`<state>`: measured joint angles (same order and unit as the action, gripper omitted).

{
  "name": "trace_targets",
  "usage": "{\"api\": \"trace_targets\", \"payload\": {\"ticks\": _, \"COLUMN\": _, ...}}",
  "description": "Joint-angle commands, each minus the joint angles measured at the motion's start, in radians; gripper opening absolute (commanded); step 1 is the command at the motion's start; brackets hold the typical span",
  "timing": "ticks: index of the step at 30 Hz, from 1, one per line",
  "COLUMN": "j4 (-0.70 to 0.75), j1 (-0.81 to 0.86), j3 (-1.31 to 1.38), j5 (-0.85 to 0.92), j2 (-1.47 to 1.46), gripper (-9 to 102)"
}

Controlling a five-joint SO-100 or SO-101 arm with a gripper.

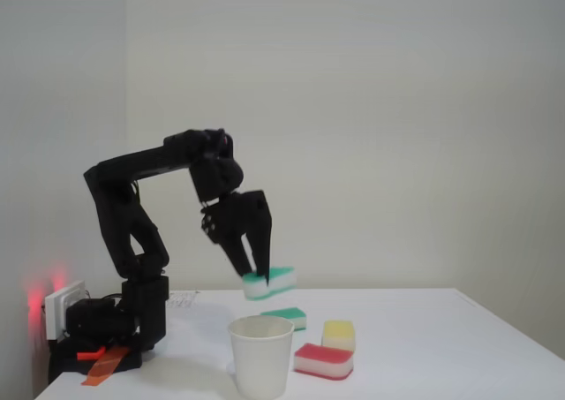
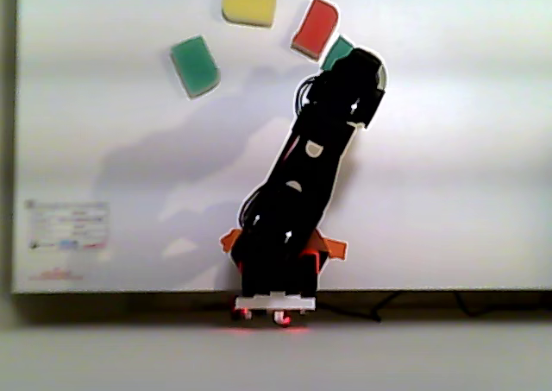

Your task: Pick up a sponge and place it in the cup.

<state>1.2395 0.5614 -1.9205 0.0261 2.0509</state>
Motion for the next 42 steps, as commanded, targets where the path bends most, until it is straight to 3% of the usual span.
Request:
{"api": "trace_targets", "payload": {"ticks": 1, "j4": -0.061, "j1": 0.037, "j3": -0.048, "j5": 0.026, "j2": 0.035, "gripper": 0}}
{"api": "trace_targets", "payload": {"ticks": 8, "j4": -0.100, "j1": 0.040, "j3": -0.067, "j5": 0.044, "j2": 0.025, "gripper": 2}}
{"api": "trace_targets", "payload": {"ticks": 16, "j4": -0.137, "j1": 0.043, "j3": -0.072, "j5": 0.123, "j2": 0.023, "gripper": 36}}
{"api": "trace_targets", "payload": {"ticks": 23, "j4": -0.141, "j1": 0.041, "j3": -0.060, "j5": 0.146, "j2": 0.018, "gripper": 42}}
{"api": "trace_targets", "payload": {"ticks": 28, "j4": -0.132, "j1": 0.038, "j3": -0.040, "j5": 0.140, "j2": 0.012, "gripper": 37}}
{"api": "trace_targets", "payload": {"ticks": 36, "j4": -0.058, "j1": -0.002, "j3": 0.018, "j5": 0.040, "j2": 0.026, "gripper": 3}}
{"api": "trace_targets", "payload": {"ticks": 42, "j4": -0.008, "j1": -0.063, "j3": -0.104, "j5": 0.046, "j2": 0.196, "gripper": 1}}
